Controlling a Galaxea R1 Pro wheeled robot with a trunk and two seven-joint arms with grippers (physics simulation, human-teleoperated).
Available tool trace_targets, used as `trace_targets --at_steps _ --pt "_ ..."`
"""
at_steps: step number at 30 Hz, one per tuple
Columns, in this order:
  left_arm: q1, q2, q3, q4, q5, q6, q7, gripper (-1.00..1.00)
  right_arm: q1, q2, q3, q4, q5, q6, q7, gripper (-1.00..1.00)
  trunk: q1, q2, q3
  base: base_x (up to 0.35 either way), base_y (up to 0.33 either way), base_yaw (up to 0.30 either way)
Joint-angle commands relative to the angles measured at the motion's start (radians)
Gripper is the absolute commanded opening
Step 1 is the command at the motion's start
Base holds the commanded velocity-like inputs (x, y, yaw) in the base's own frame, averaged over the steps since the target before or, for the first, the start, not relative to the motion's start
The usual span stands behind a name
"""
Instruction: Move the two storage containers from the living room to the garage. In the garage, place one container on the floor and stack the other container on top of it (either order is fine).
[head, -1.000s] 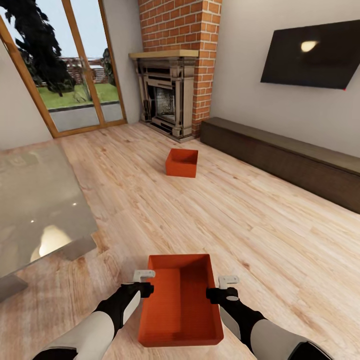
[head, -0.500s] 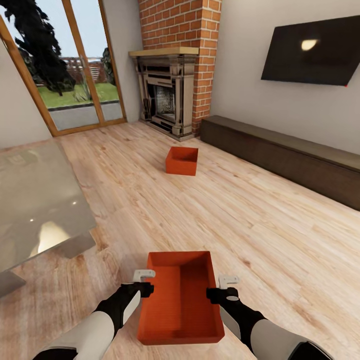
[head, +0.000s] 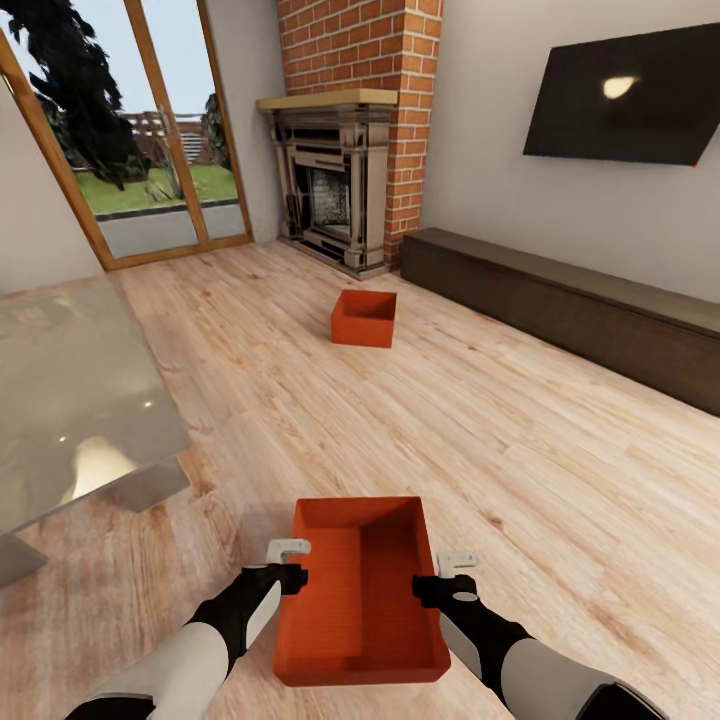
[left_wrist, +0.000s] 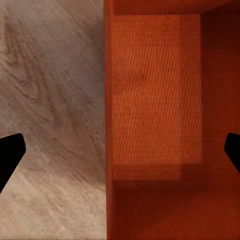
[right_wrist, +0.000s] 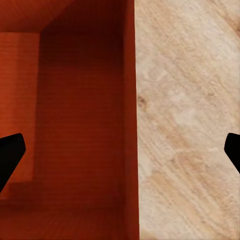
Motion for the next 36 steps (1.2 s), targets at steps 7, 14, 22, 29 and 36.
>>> trace_targets --at_steps 7,14,22,29,36 --pt "0.0 0.0 0.002 -0.002 -0.001 0.005 0.001 1.0 -0.001 0.0 0.009 -0.001 -0.009 0.0 -0.005 1.0 0.015 -0.028 -0.013 0.0 0.0 0.0" --pt "0.0 0.0 0.001 -0.002 -0.001 0.007 0.001 1.0 -0.001 0.0 0.009 -0.001 -0.01 0.001 -0.005 1.0 0.042 -0.077 -0.035 0.0 0.0 0.0" --pt "0.0 0.0 0.0 -0.002 -0.001 0.007 0.001 1.0 -0.001 -0.001 0.009 -0.001 -0.01 0.002 -0.006 1.0 0.073 -0.133 -0.06 0.0 0.0 0.0" --pt "0.0 0.0 0.0 -0.002 -0.001 0.007 0.001 1.0 -0.001 -0.001 0.009 -0.001 -0.01 0.003 -0.007 1.0 0.1 -0.182 -0.082 0.0 0.0 0.0" --pt "0.0 0.0 0.0 -0.002 -0.001 0.006 0.001 1.0 -0.001 -0.002 0.008 -0.001 -0.01 0.003 -0.007 1.0 0.107 -0.196 -0.088 0.0 0.0 0.0"
